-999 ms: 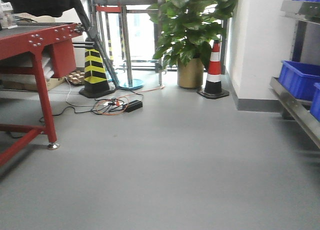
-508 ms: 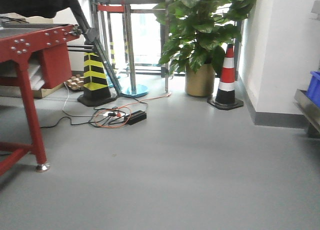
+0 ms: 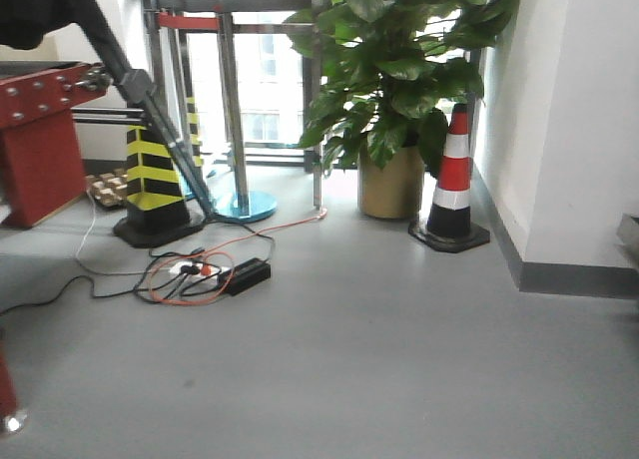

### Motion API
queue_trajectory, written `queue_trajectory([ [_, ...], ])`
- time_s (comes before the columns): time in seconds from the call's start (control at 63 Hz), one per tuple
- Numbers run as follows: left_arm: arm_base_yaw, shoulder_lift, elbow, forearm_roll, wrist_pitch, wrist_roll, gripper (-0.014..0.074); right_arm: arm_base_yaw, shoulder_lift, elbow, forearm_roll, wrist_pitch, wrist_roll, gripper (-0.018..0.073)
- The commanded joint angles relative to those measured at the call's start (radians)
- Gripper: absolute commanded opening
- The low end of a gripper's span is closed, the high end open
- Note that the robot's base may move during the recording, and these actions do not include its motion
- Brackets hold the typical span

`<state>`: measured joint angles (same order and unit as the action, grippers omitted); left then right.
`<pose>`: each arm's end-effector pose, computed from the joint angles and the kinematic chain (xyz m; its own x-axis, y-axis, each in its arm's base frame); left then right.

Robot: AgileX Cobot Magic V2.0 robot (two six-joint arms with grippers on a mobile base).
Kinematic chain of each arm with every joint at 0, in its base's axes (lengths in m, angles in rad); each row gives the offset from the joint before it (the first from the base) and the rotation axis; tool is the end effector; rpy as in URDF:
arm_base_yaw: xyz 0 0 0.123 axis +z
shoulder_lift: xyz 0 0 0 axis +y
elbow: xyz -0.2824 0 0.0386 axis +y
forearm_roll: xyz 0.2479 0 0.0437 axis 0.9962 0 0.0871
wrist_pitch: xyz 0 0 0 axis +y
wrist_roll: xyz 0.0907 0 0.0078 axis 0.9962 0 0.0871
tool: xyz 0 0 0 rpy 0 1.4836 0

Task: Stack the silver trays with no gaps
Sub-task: 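Drive the base past the plant and cones to the other shelf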

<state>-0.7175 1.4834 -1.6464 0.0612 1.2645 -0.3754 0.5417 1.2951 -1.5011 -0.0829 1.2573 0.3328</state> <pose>0.2290 -0.1928 0.4138 -0.8205 0.2530 -0.5126 0.3698 0.9188 -0.1383 0.2142 0.1205 0.4241 -0.8143 -0.1382 -0.5638 -0.2405 0.9643 0.1110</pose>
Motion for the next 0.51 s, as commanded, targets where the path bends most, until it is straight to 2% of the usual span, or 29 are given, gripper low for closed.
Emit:
queue_trajectory([
  [0.0, -0.021, -0.029, -0.026, -0.084, 0.039, 0.036, -0.0048, 0.013, -0.022, -0.033, 0.066, 0.07, -0.021, 0.0056],
  [0.492, -0.021, -0.029, -0.026, -0.087, 0.039, 0.036, -0.0048, 0.013, -0.019, -0.033, 0.066, 0.062, -0.021, 0.0056],
])
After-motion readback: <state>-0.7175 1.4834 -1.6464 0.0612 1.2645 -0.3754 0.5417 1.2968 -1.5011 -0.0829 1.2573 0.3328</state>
